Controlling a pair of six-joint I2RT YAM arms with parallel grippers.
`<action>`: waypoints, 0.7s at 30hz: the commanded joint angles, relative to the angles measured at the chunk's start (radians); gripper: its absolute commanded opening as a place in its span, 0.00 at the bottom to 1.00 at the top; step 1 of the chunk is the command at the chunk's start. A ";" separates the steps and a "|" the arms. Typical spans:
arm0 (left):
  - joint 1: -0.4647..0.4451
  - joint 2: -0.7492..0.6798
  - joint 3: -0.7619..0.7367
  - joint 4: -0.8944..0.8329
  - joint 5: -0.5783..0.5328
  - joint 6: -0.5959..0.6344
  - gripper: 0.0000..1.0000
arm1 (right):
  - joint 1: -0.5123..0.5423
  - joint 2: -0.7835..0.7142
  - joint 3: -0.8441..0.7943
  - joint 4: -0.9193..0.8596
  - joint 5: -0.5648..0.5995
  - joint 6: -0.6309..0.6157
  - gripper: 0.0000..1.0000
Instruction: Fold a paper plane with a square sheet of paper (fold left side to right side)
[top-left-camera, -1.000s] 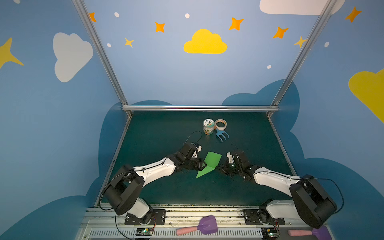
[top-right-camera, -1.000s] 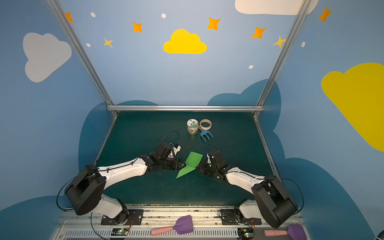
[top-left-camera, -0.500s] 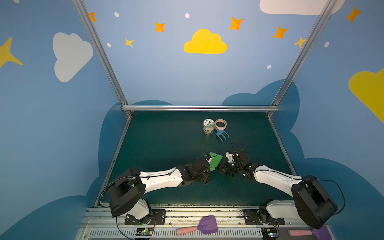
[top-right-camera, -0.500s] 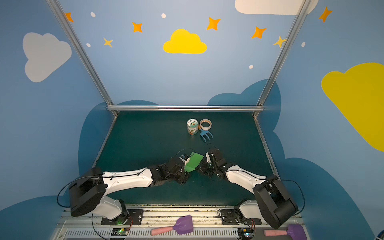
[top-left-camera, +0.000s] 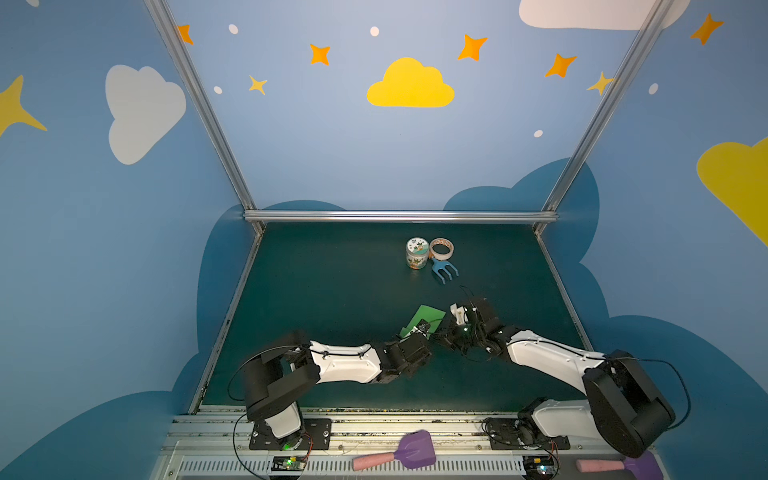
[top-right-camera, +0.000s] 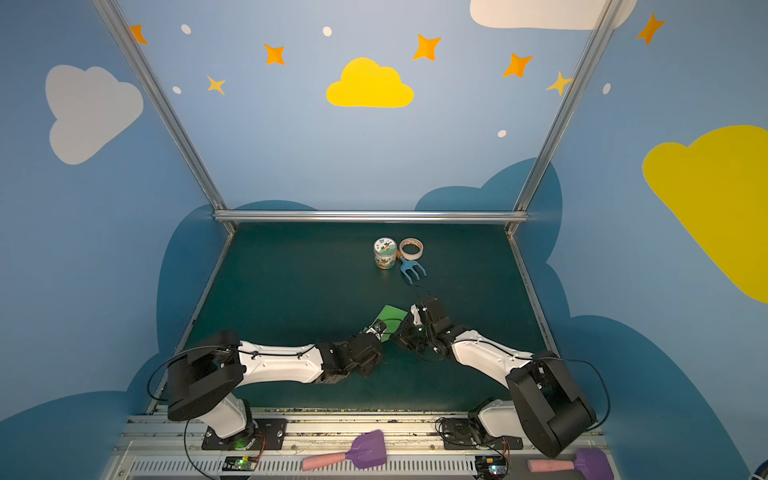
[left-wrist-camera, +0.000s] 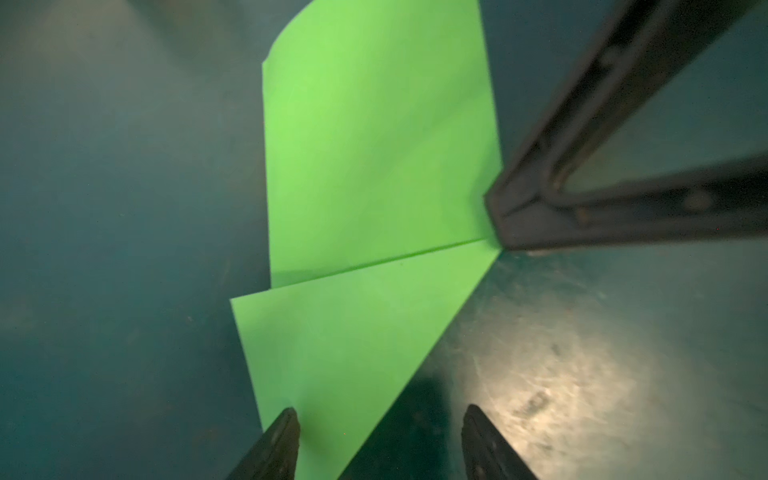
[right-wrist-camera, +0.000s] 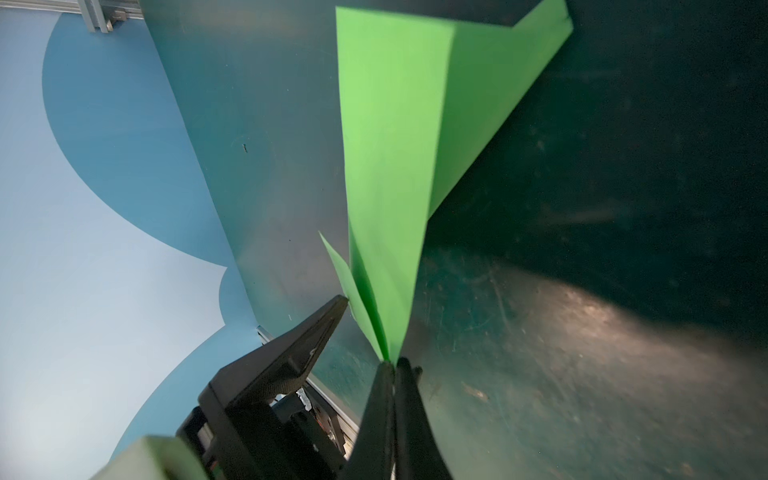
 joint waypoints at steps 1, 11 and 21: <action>-0.002 0.021 0.034 0.011 -0.067 0.027 0.62 | -0.003 -0.002 0.024 -0.011 -0.006 -0.006 0.00; -0.002 0.056 0.045 0.028 -0.016 0.051 0.34 | -0.005 0.011 0.023 0.002 -0.010 -0.003 0.00; -0.001 0.045 0.046 0.031 0.032 0.062 0.18 | -0.012 0.022 0.024 0.010 -0.012 -0.004 0.00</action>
